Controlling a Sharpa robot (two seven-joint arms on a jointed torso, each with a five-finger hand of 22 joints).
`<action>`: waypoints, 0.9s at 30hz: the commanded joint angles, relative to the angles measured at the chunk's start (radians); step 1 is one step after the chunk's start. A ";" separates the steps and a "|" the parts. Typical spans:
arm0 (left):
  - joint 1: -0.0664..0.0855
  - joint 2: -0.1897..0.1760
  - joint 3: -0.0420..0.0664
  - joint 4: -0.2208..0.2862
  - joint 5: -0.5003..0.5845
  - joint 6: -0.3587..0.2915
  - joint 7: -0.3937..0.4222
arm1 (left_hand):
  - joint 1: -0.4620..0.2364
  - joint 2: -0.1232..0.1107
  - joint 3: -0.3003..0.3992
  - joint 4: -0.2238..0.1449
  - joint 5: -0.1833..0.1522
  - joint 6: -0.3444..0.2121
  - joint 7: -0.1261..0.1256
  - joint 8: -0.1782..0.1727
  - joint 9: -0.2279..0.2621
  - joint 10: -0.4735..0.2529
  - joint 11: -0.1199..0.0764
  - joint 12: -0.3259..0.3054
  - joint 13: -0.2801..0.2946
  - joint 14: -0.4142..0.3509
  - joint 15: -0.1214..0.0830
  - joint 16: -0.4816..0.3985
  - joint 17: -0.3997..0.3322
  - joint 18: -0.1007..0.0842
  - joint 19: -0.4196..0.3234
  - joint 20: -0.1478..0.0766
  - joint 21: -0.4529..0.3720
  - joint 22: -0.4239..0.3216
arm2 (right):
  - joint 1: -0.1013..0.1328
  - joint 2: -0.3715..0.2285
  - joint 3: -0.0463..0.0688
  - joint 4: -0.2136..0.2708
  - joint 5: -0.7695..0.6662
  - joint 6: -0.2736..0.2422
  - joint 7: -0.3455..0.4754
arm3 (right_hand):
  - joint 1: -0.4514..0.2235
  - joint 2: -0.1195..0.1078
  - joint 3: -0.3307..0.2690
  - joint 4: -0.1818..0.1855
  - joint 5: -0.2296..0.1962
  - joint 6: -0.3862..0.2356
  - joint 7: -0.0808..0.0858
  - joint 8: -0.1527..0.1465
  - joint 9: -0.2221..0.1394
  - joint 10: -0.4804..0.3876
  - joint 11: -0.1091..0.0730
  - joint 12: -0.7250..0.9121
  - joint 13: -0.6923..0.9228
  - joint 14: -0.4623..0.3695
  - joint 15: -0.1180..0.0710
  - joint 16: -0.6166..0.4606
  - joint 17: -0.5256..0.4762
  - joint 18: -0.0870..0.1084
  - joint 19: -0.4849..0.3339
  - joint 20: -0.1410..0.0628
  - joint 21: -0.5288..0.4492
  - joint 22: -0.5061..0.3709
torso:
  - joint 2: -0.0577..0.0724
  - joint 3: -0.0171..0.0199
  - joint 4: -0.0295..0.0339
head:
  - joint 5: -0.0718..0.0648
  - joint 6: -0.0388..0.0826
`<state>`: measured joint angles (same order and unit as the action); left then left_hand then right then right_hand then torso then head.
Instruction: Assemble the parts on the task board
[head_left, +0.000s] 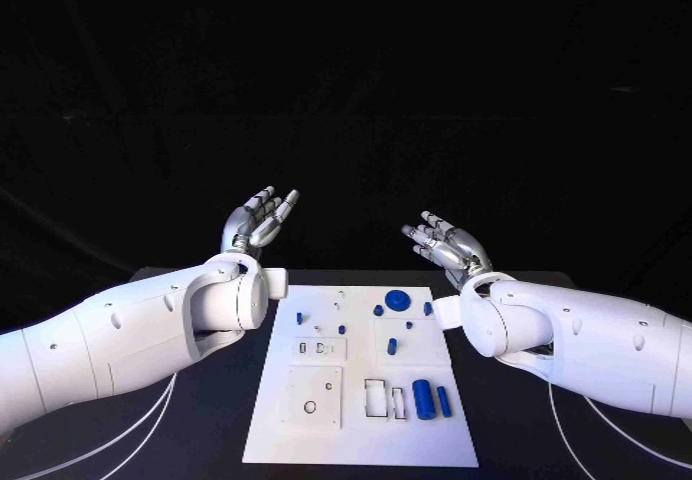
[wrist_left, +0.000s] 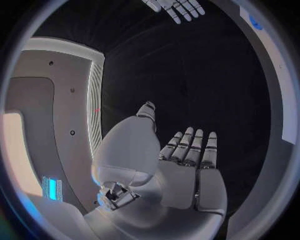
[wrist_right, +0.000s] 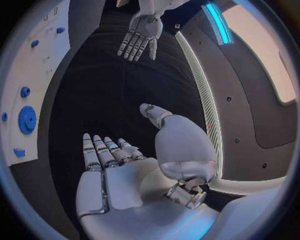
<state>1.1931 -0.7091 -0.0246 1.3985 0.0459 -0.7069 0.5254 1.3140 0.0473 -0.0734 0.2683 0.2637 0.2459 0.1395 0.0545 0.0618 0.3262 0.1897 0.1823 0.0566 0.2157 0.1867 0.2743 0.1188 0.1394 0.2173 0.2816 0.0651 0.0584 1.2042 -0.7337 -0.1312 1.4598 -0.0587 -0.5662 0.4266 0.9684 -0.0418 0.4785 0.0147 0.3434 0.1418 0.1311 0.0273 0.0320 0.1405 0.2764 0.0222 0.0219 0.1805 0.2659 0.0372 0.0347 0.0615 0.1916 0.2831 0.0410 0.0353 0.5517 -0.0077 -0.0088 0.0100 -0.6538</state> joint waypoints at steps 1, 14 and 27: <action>0.001 0.003 0.001 0.000 0.015 0.042 0.028 | 0.085 0.012 -0.020 0.016 0.023 0.069 0.118 0.023 0.018 0.050 0.026 0.067 0.006 0.050 0.041 0.082 0.019 -0.006 0.082 0.011 0.049 0.027 | 0.019 0.007 -0.014 -0.016 -0.083 0.180 -0.064 | 0.109 -0.005 0.049 -0.055 0.010 0.132 0.172 0.039 0.030 0.206 0.004 0.040 0.021 0.177 -0.005 0.049 0.035 0.029 0.112 0.009 0.045 0.023 | 0.000 -0.0004 -0.0003 | 0.000 0.000; 0.001 -0.035 -0.003 -0.007 -0.015 0.212 -0.009 | 0.226 0.005 -0.063 -0.008 0.032 0.509 0.095 0.238 0.131 0.519 0.012 0.143 0.009 0.553 -0.018 0.223 0.052 0.043 0.431 0.000 0.230 0.089 | 0.042 -0.012 -0.028 -0.094 -0.541 0.126 -0.094 | 0.225 -0.058 0.059 -0.182 -0.073 0.664 0.127 0.224 0.141 0.758 -0.064 0.125 0.043 0.697 -0.085 0.184 0.125 0.114 0.577 0.001 0.194 0.074 | 0.020 -0.0047 0.0146 | -0.016 -0.028; 0.005 -0.120 -0.003 0.092 -0.053 0.262 -0.047 | 0.265 0.002 -0.081 0.012 0.036 0.537 0.085 0.243 0.130 0.586 0.003 0.065 0.008 0.590 -0.024 0.155 0.043 0.044 0.479 -0.007 0.237 0.074 | 0.075 -0.022 -0.026 -0.104 -0.971 0.174 -0.237 | 0.236 -0.086 0.041 -0.221 -0.080 0.736 0.098 0.235 0.162 0.861 -0.094 0.096 0.047 0.813 -0.118 0.188 0.156 0.123 0.658 -0.018 0.186 0.058 | 0.069 -0.0064 0.0124 | -0.015 -0.022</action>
<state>1.1953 -0.8252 -0.0283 1.4787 0.0163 -0.4945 0.4929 1.5519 0.0514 -0.1395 0.2762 0.2939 0.7515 0.1940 0.2842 0.1870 0.8672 0.1988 0.2725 0.0647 0.7674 0.1665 0.4489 0.1646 0.1701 0.6611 0.2758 0.2888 0.1360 1.2769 -0.7555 -0.1572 1.3542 -0.8389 -0.4313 0.2608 1.1917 -0.1148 0.5274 -0.1838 0.2740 0.8228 0.2075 0.2476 0.1792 0.9242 0.2029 0.1252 0.0643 0.9203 0.1687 0.2151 0.1731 0.1703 0.7937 0.2767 0.2195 0.0992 0.6039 -0.0133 0.0037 -0.0038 -0.6790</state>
